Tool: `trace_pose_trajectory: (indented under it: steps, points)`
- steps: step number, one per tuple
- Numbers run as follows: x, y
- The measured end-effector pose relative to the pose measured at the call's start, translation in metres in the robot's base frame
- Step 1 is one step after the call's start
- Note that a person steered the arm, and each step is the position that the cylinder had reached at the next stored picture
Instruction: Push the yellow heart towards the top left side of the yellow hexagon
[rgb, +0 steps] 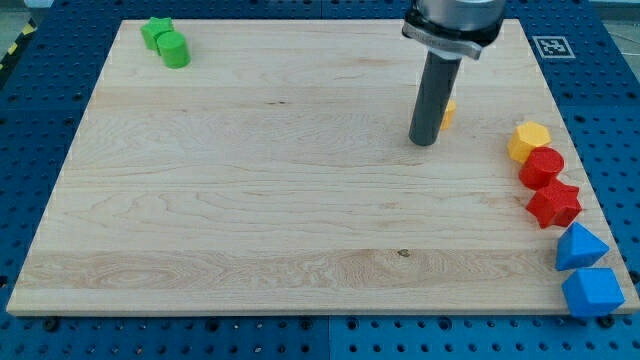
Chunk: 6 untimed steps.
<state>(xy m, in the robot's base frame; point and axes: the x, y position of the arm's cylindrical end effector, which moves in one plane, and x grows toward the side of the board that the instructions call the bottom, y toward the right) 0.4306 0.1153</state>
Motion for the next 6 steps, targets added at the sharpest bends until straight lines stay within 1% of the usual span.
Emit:
trace_pose_trajectory:
  steps: [2, 5, 6]
  points:
    - [-0.029, -0.013]
    - [-0.029, -0.016]
    - [-0.039, -0.017]
